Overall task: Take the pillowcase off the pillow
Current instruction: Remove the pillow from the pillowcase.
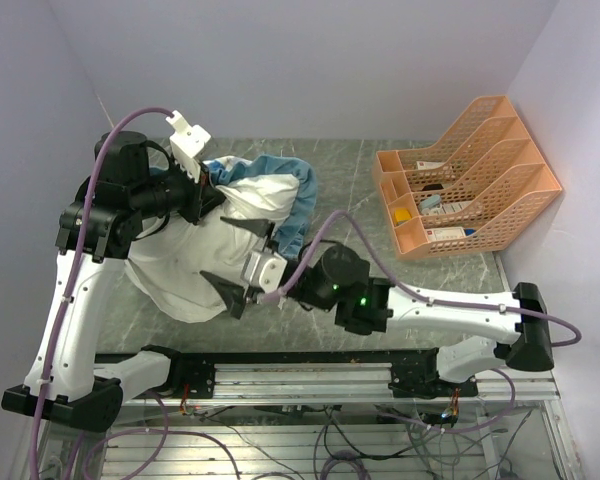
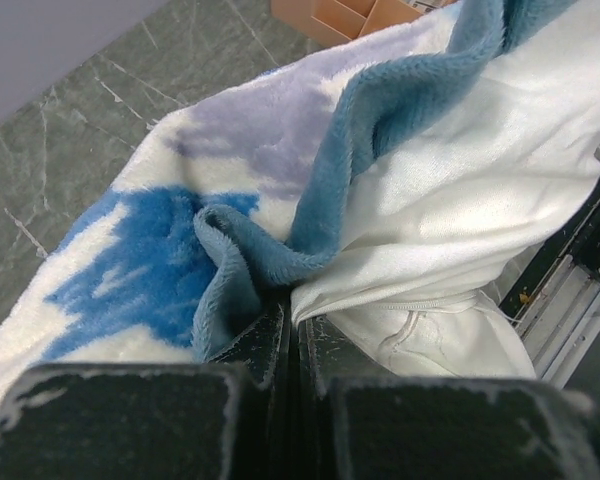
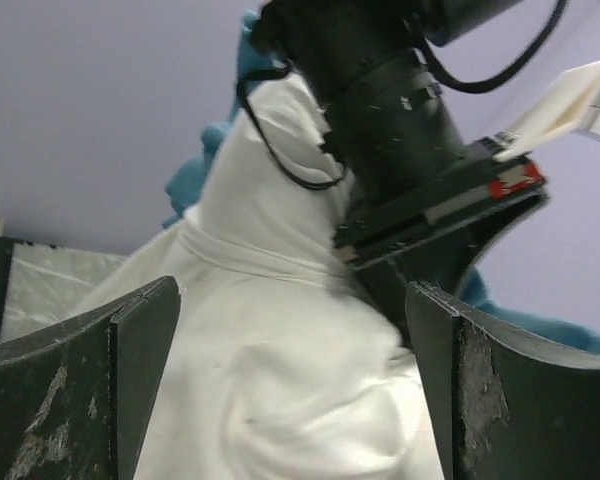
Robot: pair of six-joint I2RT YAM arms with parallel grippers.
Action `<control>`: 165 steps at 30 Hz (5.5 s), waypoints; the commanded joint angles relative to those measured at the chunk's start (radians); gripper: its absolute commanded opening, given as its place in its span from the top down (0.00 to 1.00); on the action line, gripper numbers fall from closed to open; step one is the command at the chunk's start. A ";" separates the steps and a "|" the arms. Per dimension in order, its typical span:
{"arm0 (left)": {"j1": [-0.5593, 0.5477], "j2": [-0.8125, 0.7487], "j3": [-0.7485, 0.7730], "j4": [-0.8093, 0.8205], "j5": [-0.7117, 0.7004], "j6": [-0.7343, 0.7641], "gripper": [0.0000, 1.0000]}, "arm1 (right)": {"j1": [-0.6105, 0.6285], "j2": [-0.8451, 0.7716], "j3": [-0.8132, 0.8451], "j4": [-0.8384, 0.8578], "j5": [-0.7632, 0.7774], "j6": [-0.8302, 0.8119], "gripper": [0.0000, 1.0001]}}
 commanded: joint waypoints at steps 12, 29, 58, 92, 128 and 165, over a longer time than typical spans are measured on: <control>0.009 0.031 0.076 -0.080 0.042 -0.038 0.93 | -0.114 0.143 0.261 -0.499 -0.081 -0.091 0.05; 0.009 0.038 0.058 -0.097 0.064 -0.066 0.93 | -0.089 0.156 0.270 -0.351 0.159 -0.311 0.00; 0.009 0.109 0.359 -0.132 -0.010 0.001 0.93 | -0.132 0.181 0.121 -0.361 -0.273 0.137 1.00; 0.011 0.001 0.005 0.135 -0.543 0.291 0.92 | -0.029 -0.117 -0.447 0.107 -0.156 0.429 1.00; -0.251 0.230 -0.078 0.388 -0.430 -0.032 0.66 | 0.207 0.329 0.090 -0.080 -0.391 0.251 1.00; -0.066 -0.011 -0.193 0.081 0.067 0.075 0.80 | 0.109 -0.396 -0.581 0.054 0.370 0.983 0.00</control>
